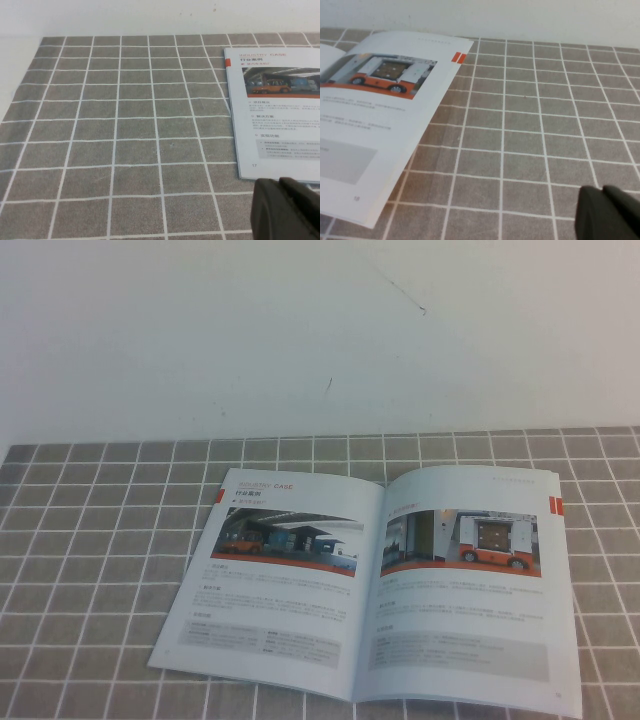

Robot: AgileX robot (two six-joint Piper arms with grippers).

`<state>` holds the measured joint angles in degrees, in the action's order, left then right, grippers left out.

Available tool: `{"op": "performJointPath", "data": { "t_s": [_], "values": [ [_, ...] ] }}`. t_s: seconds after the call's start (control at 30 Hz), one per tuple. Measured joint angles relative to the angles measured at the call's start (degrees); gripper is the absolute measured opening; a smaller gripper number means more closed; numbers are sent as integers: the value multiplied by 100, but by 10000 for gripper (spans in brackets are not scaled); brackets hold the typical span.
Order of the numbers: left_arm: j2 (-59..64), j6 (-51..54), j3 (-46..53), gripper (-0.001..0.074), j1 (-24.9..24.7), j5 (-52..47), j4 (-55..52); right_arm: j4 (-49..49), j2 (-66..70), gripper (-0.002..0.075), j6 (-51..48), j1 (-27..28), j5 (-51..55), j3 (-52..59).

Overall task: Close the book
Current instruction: 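Close the open booklet and leave it lying on the table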

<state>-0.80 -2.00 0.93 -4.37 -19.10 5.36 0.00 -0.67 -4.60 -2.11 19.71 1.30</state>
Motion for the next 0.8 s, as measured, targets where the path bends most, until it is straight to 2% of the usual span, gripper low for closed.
{"op": "performJointPath", "data": {
  "t_s": [0.23, 0.37, 0.8],
  "values": [
    [0, 12, 0, -4, 0, 24, -45, 0, 0, -3, 0, 0, -16, 0],
    [0, 55, 33, -4, 0, 433, -452, 0, 0, -3, 0, 0, -321, 23],
    [0, 80, 33, -4, 0, 3613, -844, 0, 0, -3, 34, 0, -2757, 32]
  ]
}}
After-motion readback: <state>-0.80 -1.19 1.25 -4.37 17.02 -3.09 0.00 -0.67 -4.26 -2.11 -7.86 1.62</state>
